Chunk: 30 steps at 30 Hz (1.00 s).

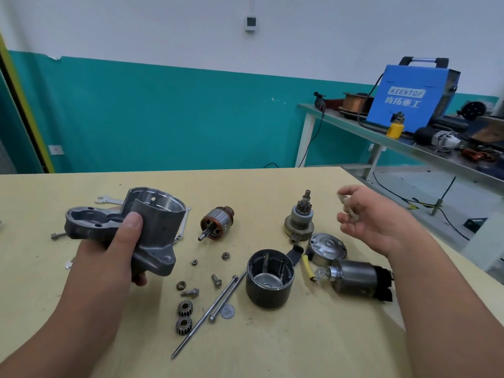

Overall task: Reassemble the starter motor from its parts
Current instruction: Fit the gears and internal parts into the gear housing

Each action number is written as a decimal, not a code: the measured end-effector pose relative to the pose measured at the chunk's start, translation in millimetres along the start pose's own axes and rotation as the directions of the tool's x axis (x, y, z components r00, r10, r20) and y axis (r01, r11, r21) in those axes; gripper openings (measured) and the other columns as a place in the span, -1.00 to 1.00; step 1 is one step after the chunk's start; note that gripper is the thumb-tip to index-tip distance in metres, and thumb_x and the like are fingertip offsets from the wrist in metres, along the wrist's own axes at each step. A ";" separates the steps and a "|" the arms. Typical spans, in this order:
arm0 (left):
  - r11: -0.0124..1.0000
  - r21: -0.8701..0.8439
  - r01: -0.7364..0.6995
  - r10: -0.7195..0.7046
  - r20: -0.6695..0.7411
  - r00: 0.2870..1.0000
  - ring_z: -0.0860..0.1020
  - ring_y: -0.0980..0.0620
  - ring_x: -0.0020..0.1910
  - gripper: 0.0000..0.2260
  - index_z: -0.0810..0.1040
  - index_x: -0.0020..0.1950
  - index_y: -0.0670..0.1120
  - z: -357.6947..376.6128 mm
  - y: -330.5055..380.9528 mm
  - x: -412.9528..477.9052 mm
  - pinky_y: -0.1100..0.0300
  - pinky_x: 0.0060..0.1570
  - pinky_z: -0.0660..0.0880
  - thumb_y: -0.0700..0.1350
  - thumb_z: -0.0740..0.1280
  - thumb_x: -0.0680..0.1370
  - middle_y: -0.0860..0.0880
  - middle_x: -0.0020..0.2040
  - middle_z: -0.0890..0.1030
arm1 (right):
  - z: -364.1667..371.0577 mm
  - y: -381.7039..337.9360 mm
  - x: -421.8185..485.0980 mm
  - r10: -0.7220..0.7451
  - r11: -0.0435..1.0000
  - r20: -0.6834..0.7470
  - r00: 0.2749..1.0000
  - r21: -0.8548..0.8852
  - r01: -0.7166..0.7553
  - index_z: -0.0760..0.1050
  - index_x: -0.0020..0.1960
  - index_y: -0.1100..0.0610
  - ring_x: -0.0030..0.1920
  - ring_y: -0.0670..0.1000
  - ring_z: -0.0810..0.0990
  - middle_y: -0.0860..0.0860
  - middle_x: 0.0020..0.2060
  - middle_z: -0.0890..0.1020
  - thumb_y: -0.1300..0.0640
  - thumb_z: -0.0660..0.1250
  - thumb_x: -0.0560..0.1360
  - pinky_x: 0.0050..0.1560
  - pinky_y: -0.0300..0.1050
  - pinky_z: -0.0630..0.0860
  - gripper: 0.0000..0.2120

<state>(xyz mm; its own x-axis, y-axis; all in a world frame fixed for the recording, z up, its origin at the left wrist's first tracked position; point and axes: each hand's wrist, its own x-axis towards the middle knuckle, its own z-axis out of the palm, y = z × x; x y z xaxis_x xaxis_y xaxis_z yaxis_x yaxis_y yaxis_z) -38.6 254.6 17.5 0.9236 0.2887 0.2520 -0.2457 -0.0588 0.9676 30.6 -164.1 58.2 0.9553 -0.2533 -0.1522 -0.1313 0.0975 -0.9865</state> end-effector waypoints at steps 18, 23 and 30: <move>0.915 0.352 -0.198 0.056 0.374 0.926 0.54 0.56 0.12 -0.39 0.48 0.30 0.60 12.7 15.6 -17.0 0.32 0.04 0.44 0.38 0.44 0.24 0.56 0.13 0.61 | 57.8 19.7 18.5 -0.161 0.449 0.108 0.981 -0.877 0.170 0.50 0.04 -0.18 -0.03 -0.10 0.57 -0.16 0.01 0.61 -0.29 0.51 0.36 -0.03 -0.01 0.51 -0.63; 0.885 0.383 -0.267 0.072 0.453 0.889 0.55 0.55 0.14 -0.40 0.45 0.21 0.71 15.8 16.3 -15.9 0.52 0.01 0.44 0.37 0.49 0.20 0.58 0.12 0.60 | 59.5 15.9 10.1 -0.284 0.478 0.108 0.953 -0.845 0.238 0.50 0.00 -0.17 -0.10 -0.15 0.56 -0.20 -0.09 0.62 -0.27 0.53 0.36 -0.18 -0.08 0.47 -0.66; 0.913 0.350 -0.209 0.065 0.380 0.923 0.57 0.55 0.09 -0.36 0.43 0.26 0.69 18.4 13.3 -16.9 0.41 0.02 0.44 0.41 0.47 0.20 0.58 0.09 0.61 | 70.3 -0.4 -30.9 -0.420 0.830 0.129 0.898 -0.346 0.438 0.57 0.04 -0.19 -0.38 -0.10 0.53 -0.11 -0.31 0.65 -0.15 0.51 0.46 -0.35 -0.15 0.49 -0.80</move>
<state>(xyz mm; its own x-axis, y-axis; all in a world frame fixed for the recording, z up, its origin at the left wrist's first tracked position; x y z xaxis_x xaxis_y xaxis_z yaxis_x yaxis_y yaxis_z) -52.0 231.3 26.3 0.9480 -0.1003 0.3020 -0.3140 -0.4486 0.8367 19.7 -88.6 67.5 0.9475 -0.1440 0.2855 0.2179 -0.3626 -0.9061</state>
